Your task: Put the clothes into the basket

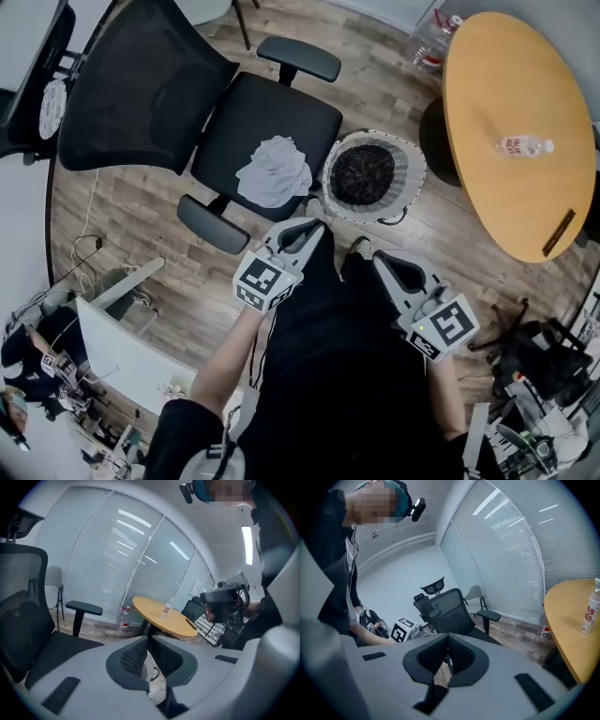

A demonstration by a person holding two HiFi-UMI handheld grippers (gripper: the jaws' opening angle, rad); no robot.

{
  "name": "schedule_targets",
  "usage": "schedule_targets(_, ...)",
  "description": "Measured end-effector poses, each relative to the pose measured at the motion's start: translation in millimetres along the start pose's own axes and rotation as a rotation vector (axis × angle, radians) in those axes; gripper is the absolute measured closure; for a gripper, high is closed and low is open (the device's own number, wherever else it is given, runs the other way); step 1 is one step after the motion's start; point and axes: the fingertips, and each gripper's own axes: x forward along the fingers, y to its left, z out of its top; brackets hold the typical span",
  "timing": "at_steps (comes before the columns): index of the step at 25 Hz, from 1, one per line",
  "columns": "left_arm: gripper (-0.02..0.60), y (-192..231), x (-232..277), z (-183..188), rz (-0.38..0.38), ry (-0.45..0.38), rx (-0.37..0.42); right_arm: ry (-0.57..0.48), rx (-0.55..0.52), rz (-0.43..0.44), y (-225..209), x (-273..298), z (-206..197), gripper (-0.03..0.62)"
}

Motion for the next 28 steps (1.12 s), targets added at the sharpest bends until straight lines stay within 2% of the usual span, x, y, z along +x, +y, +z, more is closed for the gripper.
schedule_targets(11, 0.496, 86.9, 16.8, -47.7, 0.015, 0.165, -0.003, 0.048, 0.070, -0.049, 0.1, 32.6, -11.6, 0.577)
schedule_targets(15, 0.472, 111.3, 27.6, -65.1, 0.042, 0.176, -0.078, 0.054, 0.089, -0.051, -1.7, 36.1, -18.8, 0.577)
schedule_targets(19, 0.440, 135.1, 35.7, -92.5, 0.103, 0.212, -0.114, 0.079, 0.095, -0.064, -12.1, 34.4, -31.5, 0.577)
schedule_targets(24, 0.436, 161.4, 44.9, -122.2, 0.168, 0.219, -0.193, 0.108, 0.119, -0.086, -30.6, 34.7, -42.0, 0.577)
schedule_targets(28, 0.413, 180.7, 60.2, -152.5, 0.200, 0.279, -0.222, 0.121, 0.134, -0.100, -36.7, 38.9, -47.0, 0.577)
